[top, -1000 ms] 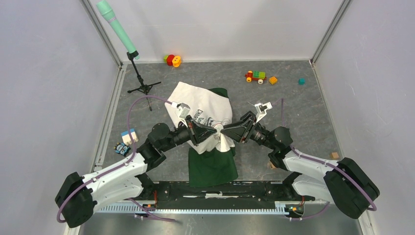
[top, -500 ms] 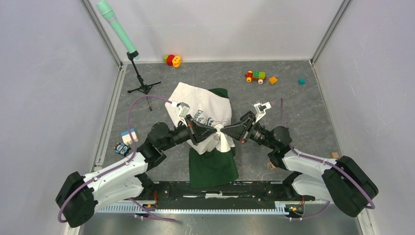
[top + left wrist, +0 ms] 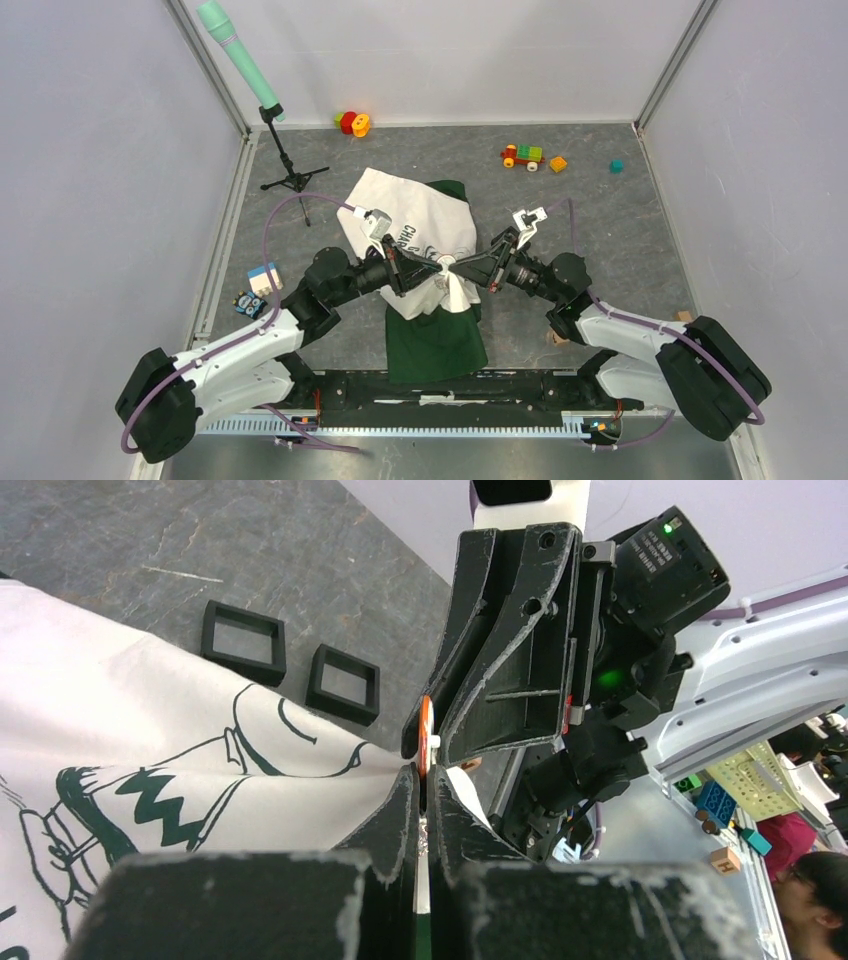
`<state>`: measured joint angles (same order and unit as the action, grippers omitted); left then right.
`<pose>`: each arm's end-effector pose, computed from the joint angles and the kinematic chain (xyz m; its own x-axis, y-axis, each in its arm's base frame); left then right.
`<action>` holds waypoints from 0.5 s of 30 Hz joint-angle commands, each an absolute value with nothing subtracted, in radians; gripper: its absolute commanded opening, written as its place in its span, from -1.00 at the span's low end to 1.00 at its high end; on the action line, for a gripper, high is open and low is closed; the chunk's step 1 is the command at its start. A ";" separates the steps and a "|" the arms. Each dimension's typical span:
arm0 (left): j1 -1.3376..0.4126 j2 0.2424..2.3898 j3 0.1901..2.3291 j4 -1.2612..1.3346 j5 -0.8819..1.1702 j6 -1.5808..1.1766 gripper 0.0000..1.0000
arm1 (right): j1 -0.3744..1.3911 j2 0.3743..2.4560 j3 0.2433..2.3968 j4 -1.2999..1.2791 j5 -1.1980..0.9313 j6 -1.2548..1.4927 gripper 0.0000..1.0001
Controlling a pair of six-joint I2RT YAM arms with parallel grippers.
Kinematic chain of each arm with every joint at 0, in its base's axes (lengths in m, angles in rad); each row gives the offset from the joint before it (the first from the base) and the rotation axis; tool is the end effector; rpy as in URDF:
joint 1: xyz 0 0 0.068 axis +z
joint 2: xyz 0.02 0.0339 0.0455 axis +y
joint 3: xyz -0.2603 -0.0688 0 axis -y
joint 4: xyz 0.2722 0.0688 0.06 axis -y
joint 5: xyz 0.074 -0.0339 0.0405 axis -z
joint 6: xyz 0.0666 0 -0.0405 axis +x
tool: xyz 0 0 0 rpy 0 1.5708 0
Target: Remove the brooch from the garment
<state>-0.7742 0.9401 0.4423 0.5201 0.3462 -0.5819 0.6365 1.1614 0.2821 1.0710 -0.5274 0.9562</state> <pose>0.1779 -0.2056 0.2495 -0.4815 -0.2523 -0.8394 0.7608 0.3552 -0.5432 0.1934 0.1847 0.2059 -0.6559 0.3931 -0.6444 -0.6505 0.1388 0.7467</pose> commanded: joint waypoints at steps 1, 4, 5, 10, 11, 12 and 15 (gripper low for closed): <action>-0.788 0.948 0.497 0.564 0.451 -0.538 -0.95 | 0.644 1.177 0.341 1.018 -0.548 0.927 -0.75; -0.788 0.952 0.502 0.553 0.478 -0.523 -0.95 | 0.644 1.186 0.351 0.993 -0.548 0.926 -0.78; -0.788 0.953 0.506 0.545 0.487 -0.515 -0.95 | 0.644 1.187 0.355 0.985 -0.548 0.924 -0.79; -0.788 0.950 0.512 0.534 0.528 -0.487 -0.95 | 0.644 1.199 0.368 0.943 -0.540 0.917 -0.83; -0.788 0.949 0.513 0.528 0.533 -0.481 -0.95 | 0.644 1.204 0.371 0.933 -0.541 0.915 -0.83; -0.788 0.948 0.518 0.516 0.538 -0.475 -0.95 | 0.644 1.207 0.374 0.927 -0.541 0.913 -0.84; -0.789 0.950 0.525 0.490 0.549 -0.457 -0.95 | 0.644 1.216 0.379 0.913 -0.543 0.908 -0.85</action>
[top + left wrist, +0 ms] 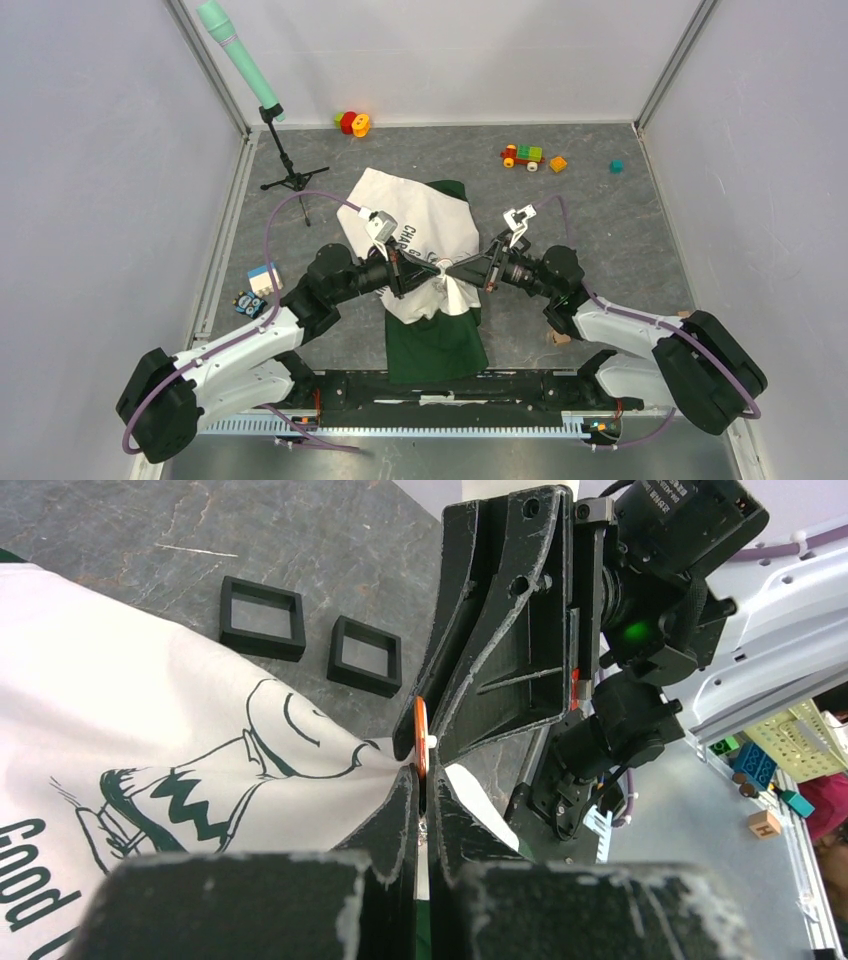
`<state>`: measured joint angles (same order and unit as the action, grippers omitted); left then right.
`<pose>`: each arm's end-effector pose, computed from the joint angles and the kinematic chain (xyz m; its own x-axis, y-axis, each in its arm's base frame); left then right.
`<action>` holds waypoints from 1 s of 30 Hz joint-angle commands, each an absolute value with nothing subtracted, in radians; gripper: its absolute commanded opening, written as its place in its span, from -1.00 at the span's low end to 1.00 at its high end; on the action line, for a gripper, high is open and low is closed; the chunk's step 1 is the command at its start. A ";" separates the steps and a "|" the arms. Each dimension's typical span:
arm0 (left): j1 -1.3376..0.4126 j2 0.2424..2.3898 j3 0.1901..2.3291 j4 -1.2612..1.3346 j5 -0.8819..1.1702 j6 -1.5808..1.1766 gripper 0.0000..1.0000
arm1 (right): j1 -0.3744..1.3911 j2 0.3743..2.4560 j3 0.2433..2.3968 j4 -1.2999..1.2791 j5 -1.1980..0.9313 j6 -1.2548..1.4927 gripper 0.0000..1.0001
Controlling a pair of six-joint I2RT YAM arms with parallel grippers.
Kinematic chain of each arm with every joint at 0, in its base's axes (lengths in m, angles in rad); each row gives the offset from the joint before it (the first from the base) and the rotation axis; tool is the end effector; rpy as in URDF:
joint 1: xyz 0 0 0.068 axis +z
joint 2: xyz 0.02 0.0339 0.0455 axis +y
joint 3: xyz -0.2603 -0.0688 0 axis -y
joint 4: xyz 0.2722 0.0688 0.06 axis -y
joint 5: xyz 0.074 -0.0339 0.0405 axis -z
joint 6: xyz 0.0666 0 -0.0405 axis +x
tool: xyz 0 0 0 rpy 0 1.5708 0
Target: Remove the brooch from the garment
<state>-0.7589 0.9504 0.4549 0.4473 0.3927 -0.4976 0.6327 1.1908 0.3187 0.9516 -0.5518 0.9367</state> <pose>0.1798 -0.2057 0.2421 -0.4666 -0.1653 -0.8689 0.7857 0.3738 -0.4930 0.2009 0.1906 0.1958 -0.7072 0.3321 -0.6241 -0.5996 0.1860 0.7784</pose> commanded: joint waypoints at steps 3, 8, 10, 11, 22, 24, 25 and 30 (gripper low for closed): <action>-0.788 0.958 0.532 0.480 0.555 -0.451 -0.95 | 0.646 1.227 0.387 0.899 -0.551 0.900 -0.87; -0.781 0.966 0.553 0.407 0.493 -0.478 -0.96 | 0.646 1.223 0.375 0.927 -0.578 0.906 -0.82; -0.758 0.965 0.547 0.398 0.474 -0.503 -0.95 | 0.646 1.204 0.362 0.927 -0.564 0.903 -0.75; -0.745 0.960 0.536 0.403 0.470 -0.515 -0.95 | 0.646 1.196 0.357 0.923 -0.558 0.900 -0.72; -0.669 0.903 0.499 0.368 0.440 -0.530 -0.96 | 0.652 1.151 0.288 0.871 -0.539 0.821 0.33; -0.669 0.907 0.504 0.367 0.442 -0.529 -0.96 | 0.659 1.144 0.282 0.853 -0.538 0.794 0.33; -0.668 0.909 0.506 0.369 0.443 -0.529 -0.95 | 0.662 1.142 0.280 0.842 -0.536 0.777 0.28; -0.669 0.927 0.506 0.382 0.454 -0.521 -0.95 | 0.667 1.151 0.304 0.812 -0.537 0.755 -0.34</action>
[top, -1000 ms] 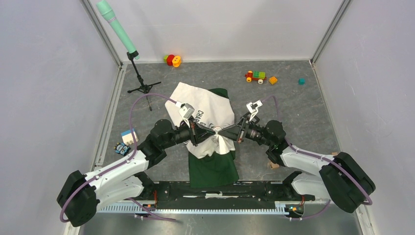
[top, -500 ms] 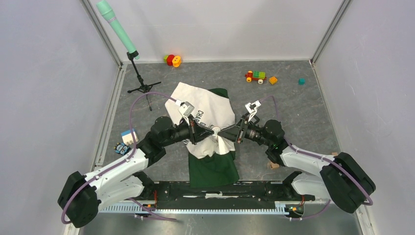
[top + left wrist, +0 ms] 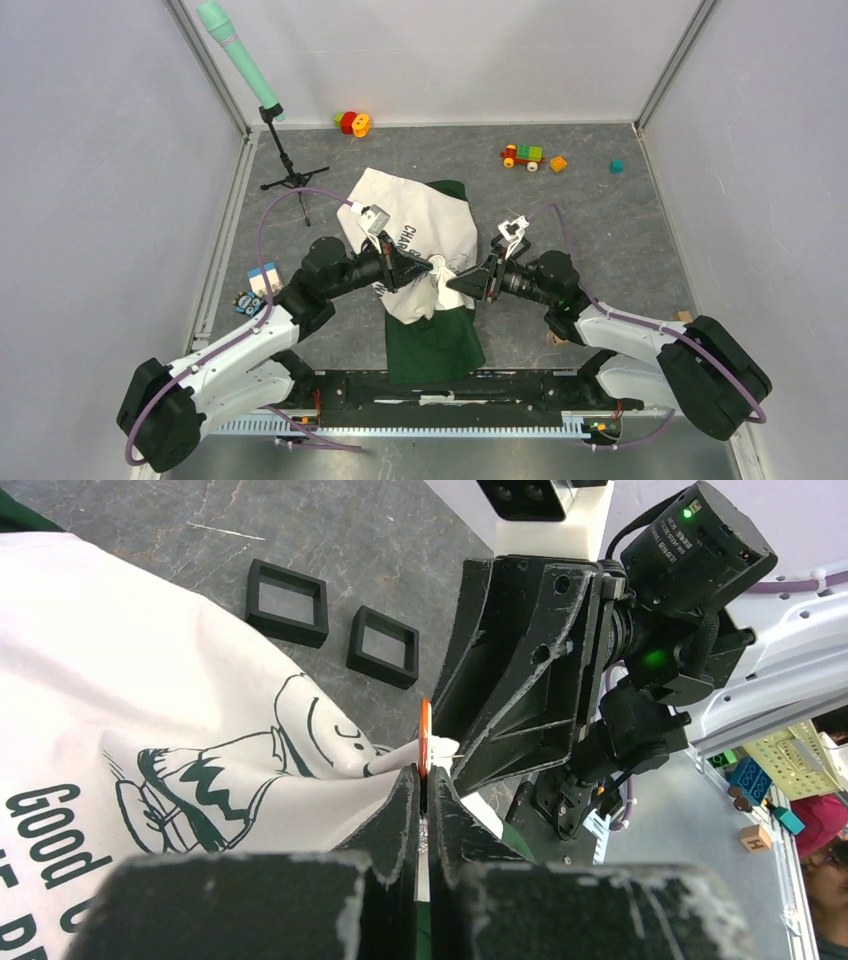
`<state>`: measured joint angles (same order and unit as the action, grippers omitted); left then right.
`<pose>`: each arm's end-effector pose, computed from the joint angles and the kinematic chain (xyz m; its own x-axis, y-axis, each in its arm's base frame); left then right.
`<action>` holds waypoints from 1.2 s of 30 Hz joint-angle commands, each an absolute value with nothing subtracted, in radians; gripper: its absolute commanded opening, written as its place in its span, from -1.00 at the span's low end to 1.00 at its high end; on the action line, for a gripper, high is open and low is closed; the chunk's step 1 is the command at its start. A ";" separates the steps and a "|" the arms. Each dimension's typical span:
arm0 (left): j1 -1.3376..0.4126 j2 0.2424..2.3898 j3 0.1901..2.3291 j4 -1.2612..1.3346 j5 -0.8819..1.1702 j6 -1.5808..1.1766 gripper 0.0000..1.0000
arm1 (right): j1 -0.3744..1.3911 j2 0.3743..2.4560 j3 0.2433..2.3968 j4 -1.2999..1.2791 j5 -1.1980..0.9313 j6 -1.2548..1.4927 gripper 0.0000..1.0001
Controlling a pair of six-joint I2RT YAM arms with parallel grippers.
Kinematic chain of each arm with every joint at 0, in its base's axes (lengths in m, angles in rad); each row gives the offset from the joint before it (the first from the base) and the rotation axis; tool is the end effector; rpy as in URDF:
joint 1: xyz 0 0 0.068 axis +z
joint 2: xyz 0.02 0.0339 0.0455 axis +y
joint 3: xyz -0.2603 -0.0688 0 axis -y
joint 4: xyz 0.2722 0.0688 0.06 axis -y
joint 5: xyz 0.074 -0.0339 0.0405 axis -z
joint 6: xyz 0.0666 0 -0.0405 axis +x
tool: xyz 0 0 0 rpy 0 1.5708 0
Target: Remove the brooch from the garment
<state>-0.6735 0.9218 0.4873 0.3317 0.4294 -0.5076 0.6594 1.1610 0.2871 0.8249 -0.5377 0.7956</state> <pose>0.1927 -0.1893 0.2469 -0.5031 -0.1640 -0.8485 0.7395 0.4265 -0.5209 0.1910 0.1912 0.1756 -0.6917 0.2400 -0.6811 -0.6236 0.2772 0.7310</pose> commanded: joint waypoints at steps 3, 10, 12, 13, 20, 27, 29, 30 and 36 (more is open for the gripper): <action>-0.669 0.953 0.493 0.377 0.431 -0.500 -0.95 | 0.668 1.167 0.346 0.813 -0.554 0.766 -0.80; -0.674 1.070 0.474 0.362 0.382 -0.444 -0.95 | 0.667 1.208 0.497 0.796 -0.594 0.773 -0.99; -0.673 1.101 0.474 0.348 0.351 -0.437 -0.96 | 0.668 1.212 0.543 0.769 -0.600 0.764 -1.00; -0.673 1.114 0.478 0.333 0.322 -0.447 -0.96 | 0.667 1.210 0.561 0.742 -0.596 0.751 -1.00; -0.596 1.077 0.471 0.270 0.237 -0.545 -0.95 | 0.645 1.120 0.573 0.492 -0.493 0.621 -0.93; -0.547 0.944 0.462 0.185 0.184 -0.541 -0.95 | 0.626 1.010 0.468 0.404 -0.438 0.567 -0.86; -0.545 0.918 0.462 0.178 0.194 -0.544 -0.95 | 0.626 1.006 0.446 0.404 -0.441 0.567 -0.73; -0.545 0.909 0.463 0.178 0.210 -0.547 -0.95 | 0.626 1.013 0.437 0.406 -0.447 0.568 -0.33; -0.545 0.864 0.485 0.201 0.399 -0.601 -0.96 | 0.626 1.033 0.446 0.378 -0.441 0.517 0.37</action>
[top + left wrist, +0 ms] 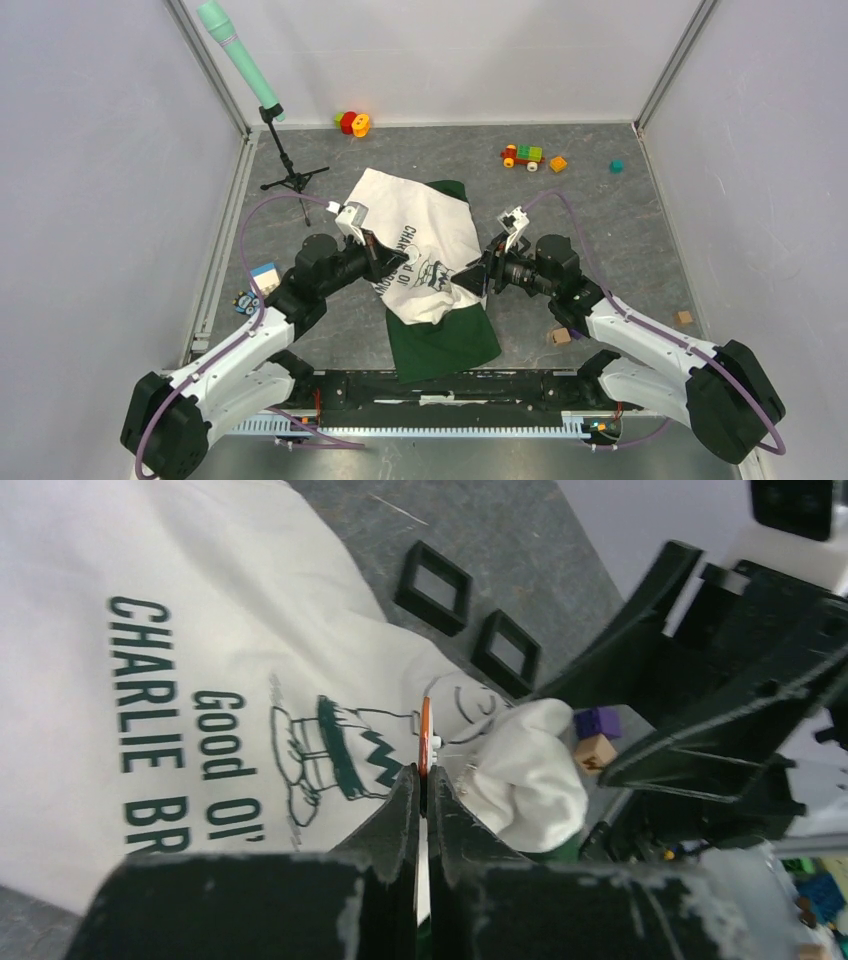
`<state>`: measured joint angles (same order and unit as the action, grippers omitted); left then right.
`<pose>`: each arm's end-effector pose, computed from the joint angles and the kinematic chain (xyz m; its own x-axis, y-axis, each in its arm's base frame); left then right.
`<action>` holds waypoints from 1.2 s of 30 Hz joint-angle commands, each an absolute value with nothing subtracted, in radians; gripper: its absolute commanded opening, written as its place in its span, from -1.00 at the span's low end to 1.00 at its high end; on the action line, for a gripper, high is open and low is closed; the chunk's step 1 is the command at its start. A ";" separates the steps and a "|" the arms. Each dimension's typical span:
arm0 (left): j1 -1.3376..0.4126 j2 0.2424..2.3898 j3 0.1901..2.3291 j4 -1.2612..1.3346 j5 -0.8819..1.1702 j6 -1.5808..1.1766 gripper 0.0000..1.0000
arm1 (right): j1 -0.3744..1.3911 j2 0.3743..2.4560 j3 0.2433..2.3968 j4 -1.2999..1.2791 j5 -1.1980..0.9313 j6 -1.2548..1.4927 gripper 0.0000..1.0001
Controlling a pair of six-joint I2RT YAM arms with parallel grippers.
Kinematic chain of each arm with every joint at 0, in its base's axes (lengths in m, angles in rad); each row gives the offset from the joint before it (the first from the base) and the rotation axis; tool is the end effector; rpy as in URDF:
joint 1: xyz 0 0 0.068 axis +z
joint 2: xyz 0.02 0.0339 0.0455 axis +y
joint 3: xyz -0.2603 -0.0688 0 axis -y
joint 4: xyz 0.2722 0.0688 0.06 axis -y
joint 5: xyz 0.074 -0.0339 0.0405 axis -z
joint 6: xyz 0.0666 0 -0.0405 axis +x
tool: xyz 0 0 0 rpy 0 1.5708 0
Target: Remove the brooch from the garment
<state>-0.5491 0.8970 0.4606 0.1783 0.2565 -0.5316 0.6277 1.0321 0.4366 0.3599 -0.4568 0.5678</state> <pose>0.2159 -0.1519 0.2209 -0.5497 -0.2385 -0.8006 0.5052 0.6684 -0.5459 0.2058 0.1856 0.2027 -0.6294 0.1396 -0.7644 -0.6354 0.4738 0.6097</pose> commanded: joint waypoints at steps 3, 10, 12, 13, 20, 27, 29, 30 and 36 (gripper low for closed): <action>-0.545 0.855 0.494 0.237 0.491 -0.660 -0.96 | 0.626 1.032 0.444 0.442 -0.492 0.525 0.35; -0.545 0.825 0.498 0.292 0.591 -0.715 -0.95 | 0.626 1.026 0.470 0.578 -0.594 0.569 0.50; -0.545 0.822 0.498 0.296 0.606 -0.718 -0.95 | 0.627 1.026 0.489 0.579 -0.602 0.567 0.51; -0.545 0.822 0.499 0.308 0.614 -0.725 -0.96 | 0.627 1.033 0.494 0.583 -0.609 0.570 0.49; -0.545 0.847 0.491 0.426 0.701 -0.795 -0.96 | 0.655 1.083 0.502 0.725 -0.688 0.634 0.37; -0.546 0.848 0.495 0.434 0.713 -0.800 -0.95 | 0.693 1.105 0.524 0.752 -0.694 0.633 0.21; -0.546 0.848 0.493 0.434 0.715 -0.797 -0.95 | 0.693 1.112 0.525 0.767 -0.692 0.642 0.14; -0.546 0.848 0.493 0.433 0.716 -0.797 -0.95 | 0.694 1.118 0.526 0.773 -0.692 0.647 0.10; -0.546 0.848 0.494 0.437 0.722 -0.794 -0.95 | 0.705 1.156 0.548 0.803 -0.692 0.666 -0.05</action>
<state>-0.5491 0.8463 0.4625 0.3790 0.6914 -0.7692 0.6941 1.1343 0.4942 0.7349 -0.6807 0.6498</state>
